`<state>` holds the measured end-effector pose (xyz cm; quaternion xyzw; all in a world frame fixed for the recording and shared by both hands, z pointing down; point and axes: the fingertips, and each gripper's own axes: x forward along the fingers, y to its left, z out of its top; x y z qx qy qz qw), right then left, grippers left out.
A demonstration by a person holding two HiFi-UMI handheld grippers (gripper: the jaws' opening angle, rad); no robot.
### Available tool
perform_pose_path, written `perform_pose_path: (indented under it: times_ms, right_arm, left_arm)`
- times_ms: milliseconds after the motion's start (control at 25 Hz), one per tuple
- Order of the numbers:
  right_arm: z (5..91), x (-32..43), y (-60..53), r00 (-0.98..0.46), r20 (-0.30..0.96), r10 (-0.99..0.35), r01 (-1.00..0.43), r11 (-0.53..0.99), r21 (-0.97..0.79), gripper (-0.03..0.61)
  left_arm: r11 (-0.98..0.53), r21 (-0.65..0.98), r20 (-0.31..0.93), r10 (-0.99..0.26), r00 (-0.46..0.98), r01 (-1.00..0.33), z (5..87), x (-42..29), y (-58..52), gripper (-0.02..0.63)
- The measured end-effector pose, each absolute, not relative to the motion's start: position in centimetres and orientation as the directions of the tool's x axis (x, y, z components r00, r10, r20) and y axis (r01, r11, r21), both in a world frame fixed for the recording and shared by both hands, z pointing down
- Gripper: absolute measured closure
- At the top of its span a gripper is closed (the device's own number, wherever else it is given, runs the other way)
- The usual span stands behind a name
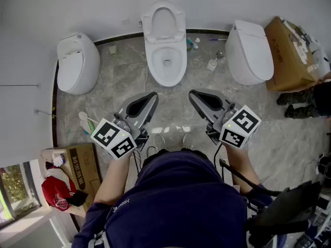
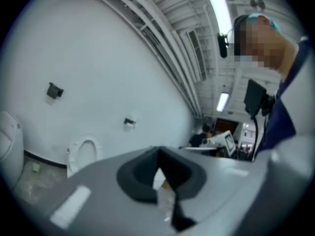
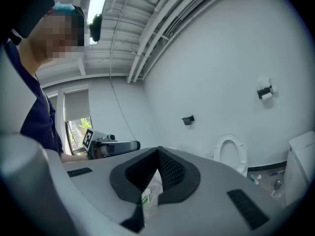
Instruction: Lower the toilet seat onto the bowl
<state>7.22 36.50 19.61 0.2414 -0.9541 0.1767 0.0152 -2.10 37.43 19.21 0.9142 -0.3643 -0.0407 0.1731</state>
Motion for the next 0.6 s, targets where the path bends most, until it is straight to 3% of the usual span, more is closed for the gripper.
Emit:
perform_pose_path:
  times_ms: [600]
  right_arm:
    - [19.1, 9.7, 36.1, -0.886, 0.082, -0.455, -0.451, 0.811, -0.372, 0.572]
  left_arm:
    - [-0.666, 0.341, 0.049, -0.693, 0.720, -0.664, 18.9, 0.0, 37.4, 0.611]
